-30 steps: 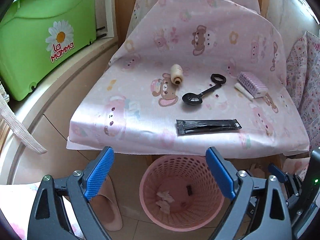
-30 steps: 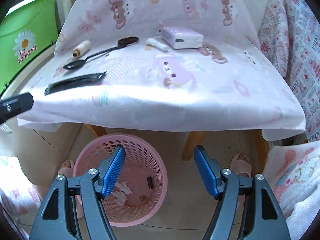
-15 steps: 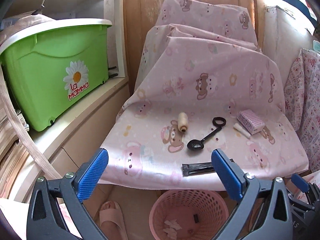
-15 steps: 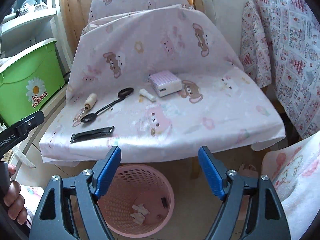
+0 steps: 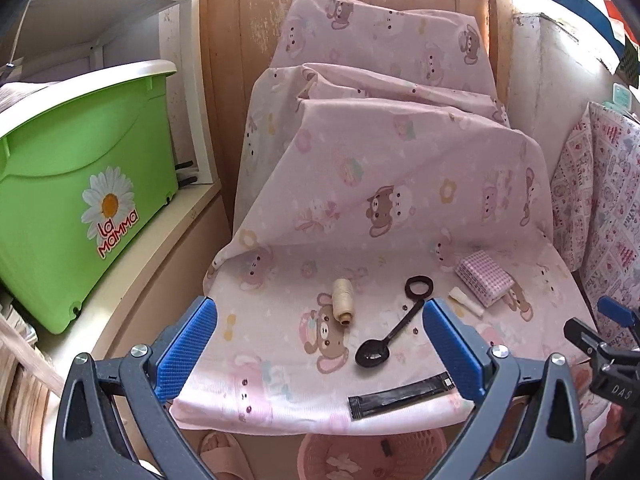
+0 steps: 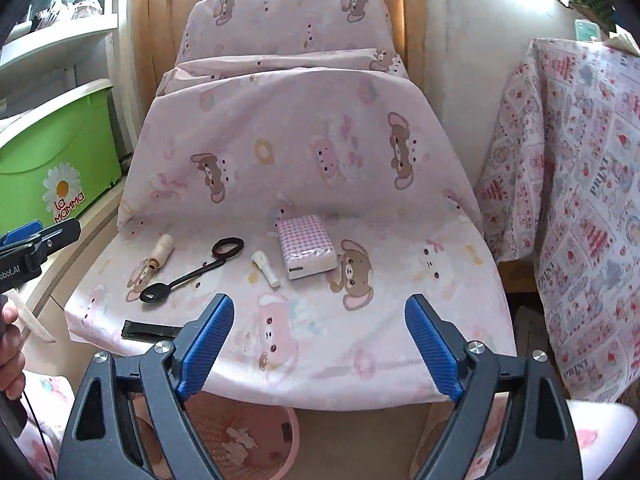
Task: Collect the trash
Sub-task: 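Reach the left tool to the cream thread spool and close on it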
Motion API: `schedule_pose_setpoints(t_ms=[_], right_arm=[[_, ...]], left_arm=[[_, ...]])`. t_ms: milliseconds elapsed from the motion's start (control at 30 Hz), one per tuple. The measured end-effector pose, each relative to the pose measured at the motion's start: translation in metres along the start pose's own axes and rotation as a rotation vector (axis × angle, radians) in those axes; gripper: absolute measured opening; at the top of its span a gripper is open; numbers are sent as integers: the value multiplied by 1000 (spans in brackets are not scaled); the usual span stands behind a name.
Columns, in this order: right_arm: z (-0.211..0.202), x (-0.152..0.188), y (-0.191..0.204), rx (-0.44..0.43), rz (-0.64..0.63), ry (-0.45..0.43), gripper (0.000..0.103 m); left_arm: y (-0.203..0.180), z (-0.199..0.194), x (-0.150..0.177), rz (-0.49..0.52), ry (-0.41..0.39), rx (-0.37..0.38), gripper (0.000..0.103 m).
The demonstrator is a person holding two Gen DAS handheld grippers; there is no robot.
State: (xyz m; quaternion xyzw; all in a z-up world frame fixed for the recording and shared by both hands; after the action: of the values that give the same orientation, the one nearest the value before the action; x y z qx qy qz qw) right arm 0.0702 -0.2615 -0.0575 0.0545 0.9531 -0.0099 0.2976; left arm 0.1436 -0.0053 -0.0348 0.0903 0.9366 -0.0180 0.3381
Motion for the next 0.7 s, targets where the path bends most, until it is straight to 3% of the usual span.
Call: schedule_pose_setpoints(t_ms=[100,200,400,567,700], right_arm=[[5,-19,-9,-17,-32,16,89],[12,-30,-15,-18,-60,14,89],[39,-19,-28,-6,7,58,89],[50,-17,-21,-37,20,80,89],[56,-11,-2,3,-70,82,89]], left_arm=[[7,4,-10,23,-24,-53,102],[14,11,-8,16,-26,-35,102],[22,43,15,-28,75,-24,95],[14,52,15,12,68,-64,93],[-5,71,16,89,88,-40,74]])
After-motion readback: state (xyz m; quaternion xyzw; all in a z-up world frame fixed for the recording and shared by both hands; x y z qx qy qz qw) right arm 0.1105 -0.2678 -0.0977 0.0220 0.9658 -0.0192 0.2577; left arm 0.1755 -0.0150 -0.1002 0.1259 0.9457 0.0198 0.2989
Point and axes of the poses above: each gripper's, at about its wrist camera, not at the fingertips, and z roughly the way its jaws point, y to its left, x to its underside, the point moved 6 cm from there along z, roughly the way its jaws point, and after that the axes turned 13 degrees about y, right-handed, at the moved point
